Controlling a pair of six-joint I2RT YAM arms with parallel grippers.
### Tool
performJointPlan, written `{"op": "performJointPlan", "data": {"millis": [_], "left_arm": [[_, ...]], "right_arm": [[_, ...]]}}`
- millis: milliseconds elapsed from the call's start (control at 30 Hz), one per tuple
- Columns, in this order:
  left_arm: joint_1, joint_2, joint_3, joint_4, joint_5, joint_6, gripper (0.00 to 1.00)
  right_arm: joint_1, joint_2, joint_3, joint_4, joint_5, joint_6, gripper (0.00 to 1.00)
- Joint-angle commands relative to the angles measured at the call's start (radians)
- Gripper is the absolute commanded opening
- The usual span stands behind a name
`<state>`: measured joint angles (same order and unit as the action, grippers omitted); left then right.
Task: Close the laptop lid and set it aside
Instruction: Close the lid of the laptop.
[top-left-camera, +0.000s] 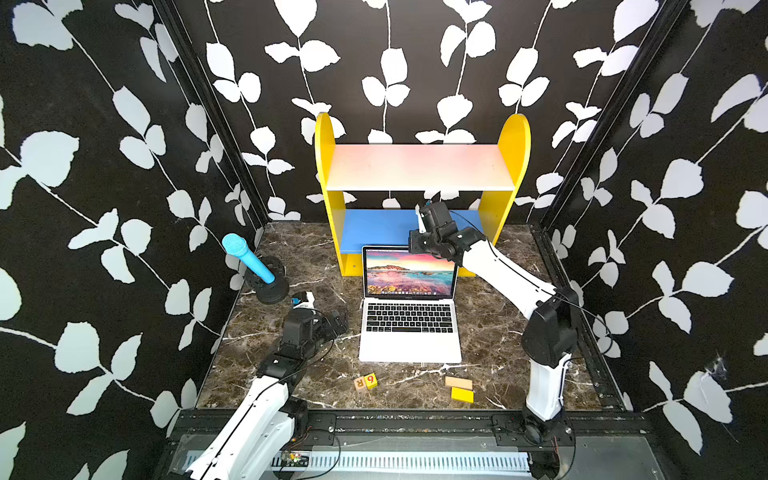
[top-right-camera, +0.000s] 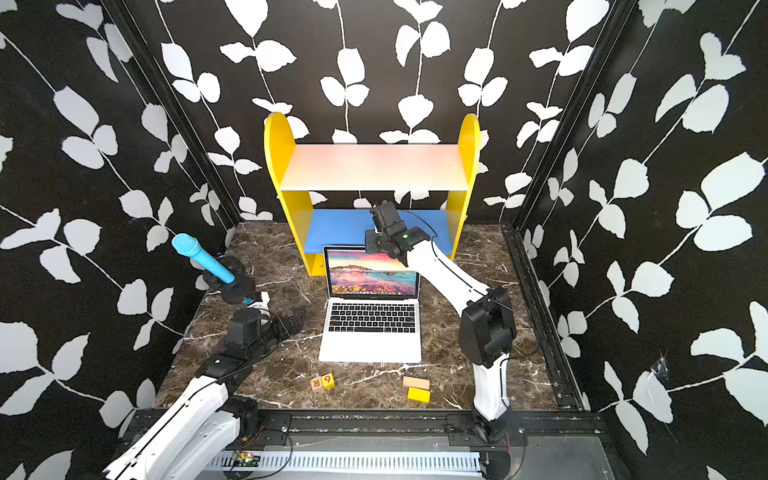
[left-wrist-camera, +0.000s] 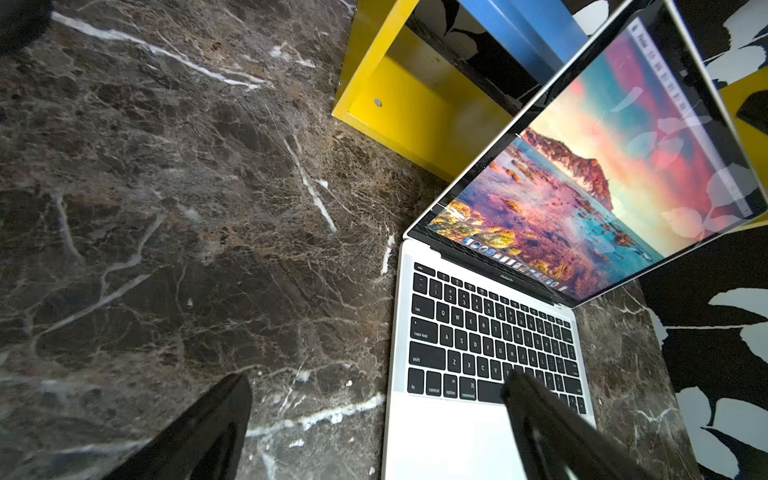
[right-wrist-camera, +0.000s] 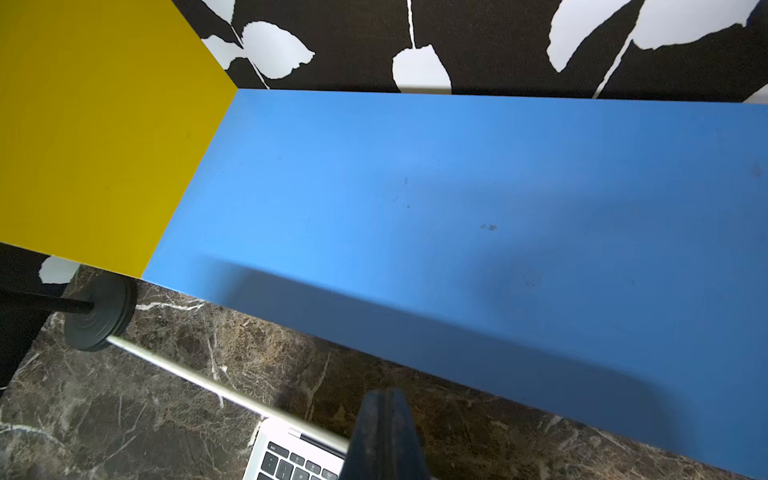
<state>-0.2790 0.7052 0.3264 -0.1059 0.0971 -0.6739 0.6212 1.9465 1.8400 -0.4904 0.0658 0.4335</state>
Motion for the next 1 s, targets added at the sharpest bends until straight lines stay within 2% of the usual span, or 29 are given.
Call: {"op": "performJointPlan", "data": {"millis": [0, 600, 967], "left_arm": [[-0.003, -0.012, -0.010, -0.005, 0.000, 0.004, 0.98], [-0.003, -0.013, -0.010, -0.006, 0.000, 0.004, 0.98], [-0.003, -0.013, -0.010, -0.009, -0.006, 0.004, 0.98]], "right_arm": [[0.006, 0.020, 0.043, 0.000, 0.033, 0.002, 0.00], [0.003, 0.068, 0.111, -0.099, 0.052, -0.011, 0.00], [0.003, 0.079, 0.120, -0.129, 0.009, -0.021, 0.00]]}}
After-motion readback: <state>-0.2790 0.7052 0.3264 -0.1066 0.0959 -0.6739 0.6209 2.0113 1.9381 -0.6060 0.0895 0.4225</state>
